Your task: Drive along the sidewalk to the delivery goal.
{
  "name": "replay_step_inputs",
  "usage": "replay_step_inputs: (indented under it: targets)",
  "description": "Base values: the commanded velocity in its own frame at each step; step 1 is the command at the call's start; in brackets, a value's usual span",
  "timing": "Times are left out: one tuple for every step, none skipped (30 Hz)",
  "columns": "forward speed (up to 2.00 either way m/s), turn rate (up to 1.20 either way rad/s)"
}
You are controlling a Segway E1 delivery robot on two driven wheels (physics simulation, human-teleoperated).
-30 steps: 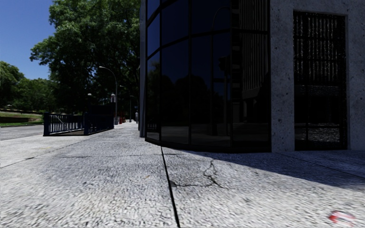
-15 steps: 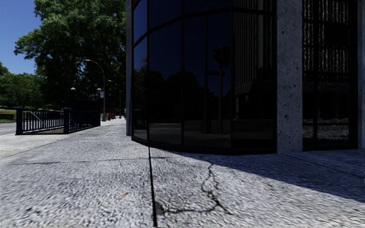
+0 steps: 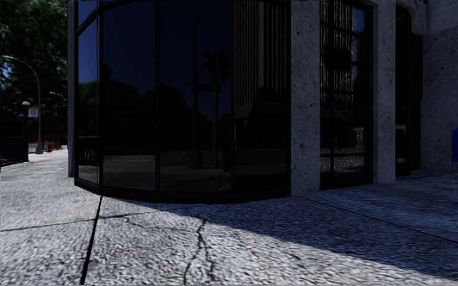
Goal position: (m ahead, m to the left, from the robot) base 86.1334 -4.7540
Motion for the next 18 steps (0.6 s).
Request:
replay_step_inputs:
  targets:
    - [1.25, -0.76]
    - [1.25, -0.7]
    - [1.25, -0.68]
    - [1.25, -0.68]
    - [1.25, -0.68]
    - [1.25, -0.68]
    - [1.25, -0.68]
    - [1.25, -0.68]
    - [1.25, -0.68]
    - [1.25, -0.68]
    - [1.25, -0.68]
    - [1.25, -0.68]
    - [1.25, -0.68]
    - [1.25, -0.68]
    - [1.25, -0.68]
    - [1.25, -0.68]
    - [1.25, -0.68]
    - [1.25, -0.68]
